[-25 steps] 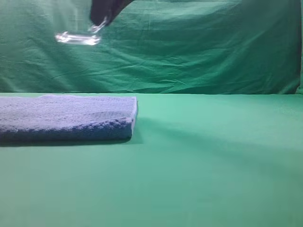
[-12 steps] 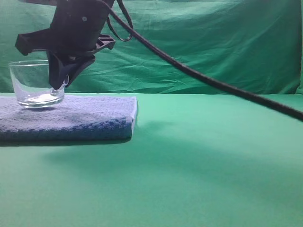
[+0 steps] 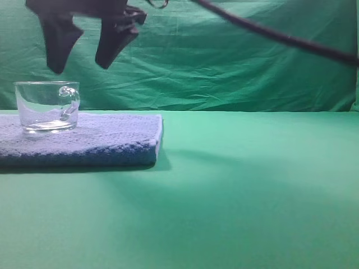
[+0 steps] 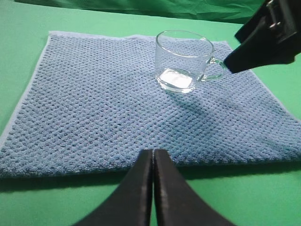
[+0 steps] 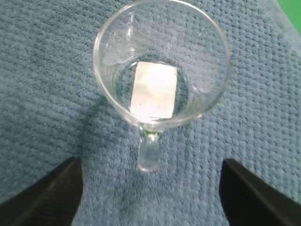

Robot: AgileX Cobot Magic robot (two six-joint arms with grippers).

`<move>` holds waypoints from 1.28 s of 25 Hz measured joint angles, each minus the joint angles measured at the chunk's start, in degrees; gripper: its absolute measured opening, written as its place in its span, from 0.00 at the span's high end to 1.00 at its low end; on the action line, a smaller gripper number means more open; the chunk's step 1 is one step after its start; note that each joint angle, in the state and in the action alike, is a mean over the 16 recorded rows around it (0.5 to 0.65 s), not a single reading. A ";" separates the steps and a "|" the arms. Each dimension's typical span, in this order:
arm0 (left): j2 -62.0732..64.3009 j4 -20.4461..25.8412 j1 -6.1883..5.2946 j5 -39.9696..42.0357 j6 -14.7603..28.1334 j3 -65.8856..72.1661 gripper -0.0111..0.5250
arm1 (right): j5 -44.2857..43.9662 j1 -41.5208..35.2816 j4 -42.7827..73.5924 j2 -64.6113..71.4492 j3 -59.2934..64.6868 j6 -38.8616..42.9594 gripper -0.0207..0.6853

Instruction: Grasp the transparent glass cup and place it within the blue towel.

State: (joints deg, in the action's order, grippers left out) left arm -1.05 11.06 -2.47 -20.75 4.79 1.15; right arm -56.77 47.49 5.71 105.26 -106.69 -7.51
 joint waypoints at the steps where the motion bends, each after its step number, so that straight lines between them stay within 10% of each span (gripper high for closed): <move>1: 0.00 0.00 0.00 0.00 0.00 0.00 0.98 | -0.96 -0.01 0.63 -2.38 0.68 1.07 0.83; 7: 0.00 0.00 0.00 0.00 0.00 0.00 0.98 | -1.56 -0.03 2.68 -18.33 10.19 6.47 0.97; 21: 0.00 0.00 0.00 0.00 0.00 0.00 0.98 | 14.83 -0.03 2.63 -60.45 54.56 13.68 0.97; 32: 0.00 0.00 0.00 0.00 0.00 0.00 0.98 | 12.91 -0.18 3.31 -78.06 66.82 15.68 0.97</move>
State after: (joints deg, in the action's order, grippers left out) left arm -1.05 11.06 -2.47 -20.75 4.79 1.15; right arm -43.86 47.31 9.02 27.20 -39.87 8.17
